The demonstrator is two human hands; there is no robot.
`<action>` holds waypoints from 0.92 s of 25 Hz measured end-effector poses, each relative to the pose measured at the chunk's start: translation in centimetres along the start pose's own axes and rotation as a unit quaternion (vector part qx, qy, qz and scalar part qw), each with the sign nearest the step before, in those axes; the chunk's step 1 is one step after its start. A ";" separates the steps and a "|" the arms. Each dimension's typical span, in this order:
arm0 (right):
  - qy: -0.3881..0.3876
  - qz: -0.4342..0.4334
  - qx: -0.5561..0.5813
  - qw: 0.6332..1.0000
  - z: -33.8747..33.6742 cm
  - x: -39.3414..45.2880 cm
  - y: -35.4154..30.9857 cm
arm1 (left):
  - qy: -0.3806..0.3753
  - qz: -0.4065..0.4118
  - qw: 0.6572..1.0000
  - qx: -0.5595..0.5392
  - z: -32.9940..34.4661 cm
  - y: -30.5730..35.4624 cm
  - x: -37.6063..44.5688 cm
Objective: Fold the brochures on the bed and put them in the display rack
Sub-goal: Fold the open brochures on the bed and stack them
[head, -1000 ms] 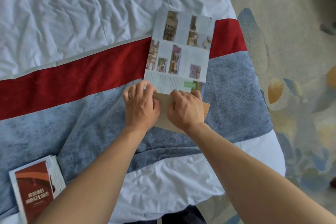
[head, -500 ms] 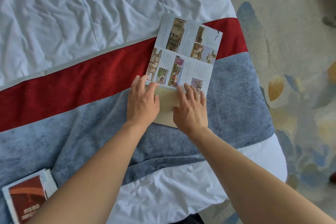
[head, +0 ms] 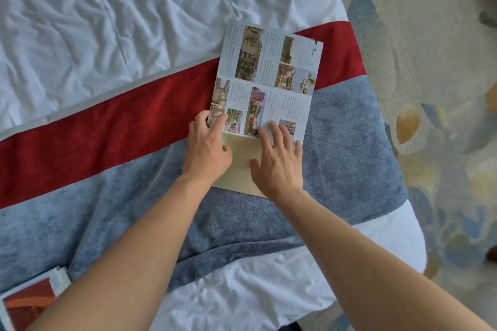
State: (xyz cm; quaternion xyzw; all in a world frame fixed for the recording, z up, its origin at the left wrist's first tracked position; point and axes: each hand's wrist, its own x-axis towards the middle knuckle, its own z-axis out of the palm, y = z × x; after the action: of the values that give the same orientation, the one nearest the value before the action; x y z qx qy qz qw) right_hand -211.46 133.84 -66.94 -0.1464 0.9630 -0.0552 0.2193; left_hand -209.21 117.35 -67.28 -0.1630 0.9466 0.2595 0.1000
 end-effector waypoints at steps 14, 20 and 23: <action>-0.043 -0.025 0.025 0.998 -0.7 -2.4 0.7 | -0.171 -0.039 0.977 -0.125 0.8 -0.1 -4.0; 0.023 -0.079 -0.017 0.997 -1.2 -4.0 0.7 | 0.014 -0.110 0.971 -0.211 -1.3 -0.2 -4.7; 0.052 -0.087 -0.009 0.995 -1.2 -4.4 -0.2 | 0.052 -0.149 0.952 -0.262 -2.9 -0.6 -5.1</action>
State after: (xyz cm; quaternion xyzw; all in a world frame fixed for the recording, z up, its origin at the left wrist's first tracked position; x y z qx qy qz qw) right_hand -208.12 135.01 -64.01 -0.2283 0.9572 -0.0731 0.1620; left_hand -204.57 116.61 -63.71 -0.3362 0.8141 0.4716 0.0423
